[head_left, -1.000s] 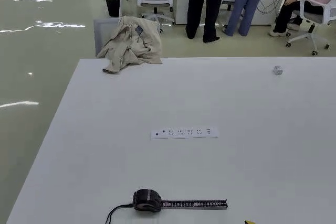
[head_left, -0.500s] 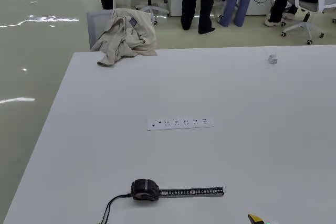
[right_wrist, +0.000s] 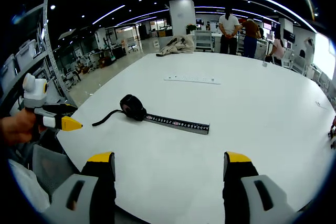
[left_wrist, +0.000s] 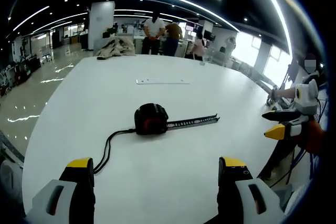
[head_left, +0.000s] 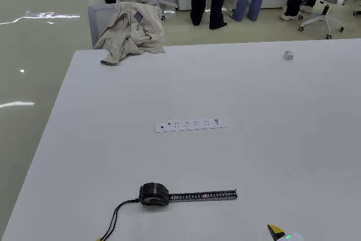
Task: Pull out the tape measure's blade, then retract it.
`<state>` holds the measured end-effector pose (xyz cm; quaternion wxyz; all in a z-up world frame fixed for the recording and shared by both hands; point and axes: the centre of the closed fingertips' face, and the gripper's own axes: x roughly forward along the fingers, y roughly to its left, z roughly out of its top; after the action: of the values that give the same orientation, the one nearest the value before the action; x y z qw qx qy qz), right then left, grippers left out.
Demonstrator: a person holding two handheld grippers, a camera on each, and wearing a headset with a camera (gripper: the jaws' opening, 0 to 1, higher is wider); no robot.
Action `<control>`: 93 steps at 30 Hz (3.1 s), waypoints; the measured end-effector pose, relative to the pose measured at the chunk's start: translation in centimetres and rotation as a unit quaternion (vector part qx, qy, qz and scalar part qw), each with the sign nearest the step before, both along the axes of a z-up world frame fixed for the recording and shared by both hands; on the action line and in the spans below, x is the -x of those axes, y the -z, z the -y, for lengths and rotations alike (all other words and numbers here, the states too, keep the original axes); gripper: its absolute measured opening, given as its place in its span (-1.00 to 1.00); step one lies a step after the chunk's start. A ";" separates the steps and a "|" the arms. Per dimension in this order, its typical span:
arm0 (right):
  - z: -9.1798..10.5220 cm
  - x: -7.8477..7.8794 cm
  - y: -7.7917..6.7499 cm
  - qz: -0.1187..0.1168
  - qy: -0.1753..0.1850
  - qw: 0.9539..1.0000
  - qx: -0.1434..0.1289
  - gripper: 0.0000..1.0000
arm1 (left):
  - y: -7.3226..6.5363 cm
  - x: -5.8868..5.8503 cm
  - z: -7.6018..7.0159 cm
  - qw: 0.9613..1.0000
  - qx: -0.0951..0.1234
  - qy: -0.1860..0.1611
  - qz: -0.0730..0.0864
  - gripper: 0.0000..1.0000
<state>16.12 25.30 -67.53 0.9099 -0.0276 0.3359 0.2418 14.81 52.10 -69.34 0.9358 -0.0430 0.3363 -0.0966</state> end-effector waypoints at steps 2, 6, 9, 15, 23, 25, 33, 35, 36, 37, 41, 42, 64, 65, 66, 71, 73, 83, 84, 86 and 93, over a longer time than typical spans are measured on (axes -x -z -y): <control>-0.1 0.2 -0.2 0.000 0.001 1.000 -0.002 0.76 | -0.2 0.2 0.0 1.000 0.000 -0.001 -0.001 0.93; -0.1 0.6 -0.1 -0.002 0.003 1.000 -0.002 0.79 | -0.4 0.6 0.1 1.000 -0.004 -0.001 -0.001 0.93; 0.0 1.0 0.2 -0.008 0.004 1.000 0.005 0.78 | -0.6 0.8 0.2 1.000 -0.003 -0.001 -0.002 0.94; 0.3 1.8 0.2 -0.011 0.012 1.000 0.006 0.78 | -0.7 0.8 0.3 1.000 -0.013 -0.003 0.000 0.94; 0.4 2.3 -0.3 -0.011 0.018 1.000 0.000 0.81 | -1.4 1.0 0.7 1.000 -0.010 -0.006 0.003 0.95; 0.4 2.2 -0.6 -0.009 0.019 1.000 0.000 0.81 | -1.6 1.1 0.6 1.000 -0.008 -0.009 0.005 0.95; 0.1 1.9 -1.2 -0.003 0.019 1.000 -0.001 0.82 | -1.8 1.1 0.3 1.000 -0.008 -0.019 0.006 0.95; 0.1 1.9 -1.1 -0.005 0.019 1.000 -0.001 0.82 | -1.8 1.1 0.2 1.000 -0.010 -0.021 0.006 0.95; 0.1 1.9 -1.0 -0.005 0.019 1.000 -0.002 0.82 | -1.8 1.1 0.2 1.000 -0.009 -0.021 0.005 0.95; 0.0 2.0 -0.9 -0.006 0.019 1.000 -0.002 0.82 | -1.7 1.2 0.3 1.000 -0.009 -0.021 0.003 0.95; -0.1 2.0 -0.8 -0.007 0.019 1.000 -0.003 0.83 | -1.7 1.2 0.4 1.000 -0.011 -0.020 0.002 0.95; -0.1 2.0 -0.8 -0.007 0.018 1.000 -0.003 0.83 | -1.7 1.2 0.5 1.000 -0.010 -0.020 0.002 0.95; -0.1 0.7 0.3 -0.005 -0.010 1.000 0.001 0.74 | -1.8 -0.5 1.1 0.998 -0.047 -0.038 0.009 0.94; -0.1 0.6 0.3 -0.005 -0.012 1.000 0.002 0.74 | -1.8 -0.7 1.1 0.998 -0.046 -0.040 0.009 0.94; 0.0 0.5 0.4 -0.004 -0.015 1.000 0.004 0.74 | -1.7 -0.9 1.1 0.998 -0.047 -0.041 0.008 0.94; 0.3 -0.2 0.7 -0.003 -0.022 1.000 0.011 0.72 | -1.5 -1.9 1.6 0.998 -0.047 -0.043 0.006 0.93; 0.4 -0.3 0.8 -0.003 -0.024 1.000 0.013 0.71 | -1.4 -2.2 1.8 0.998 -0.046 -0.044 0.006 0.93; 0.2 -1.6 2.2 -0.001 -0.059 0.998 0.032 0.61 | 0.0 -3.5 2.4 0.998 -0.038 -0.050 -0.004 0.87; 0.1 -1.7 2.5 0.000 -0.066 0.997 0.036 0.59 | 0.1 -3.7 2.4 0.998 -0.039 -0.052 -0.003 0.86; 0.1 -2.0 3.1 -0.001 -0.079 0.996 0.042 0.53 | 0.1 -4.0 2.5 0.998 -0.041 -0.052 -0.003 0.84; 0.1 -2.9 4.5 -0.006 -0.109 0.992 0.059 0.47 | 0.5 -5.3 2.7 0.997 -0.050 -0.056 0.005 0.81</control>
<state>18.99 25.24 -72.03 0.8727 -0.1165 0.3505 0.3195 20.09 49.38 -69.82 0.9423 -0.0147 0.3332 -0.0271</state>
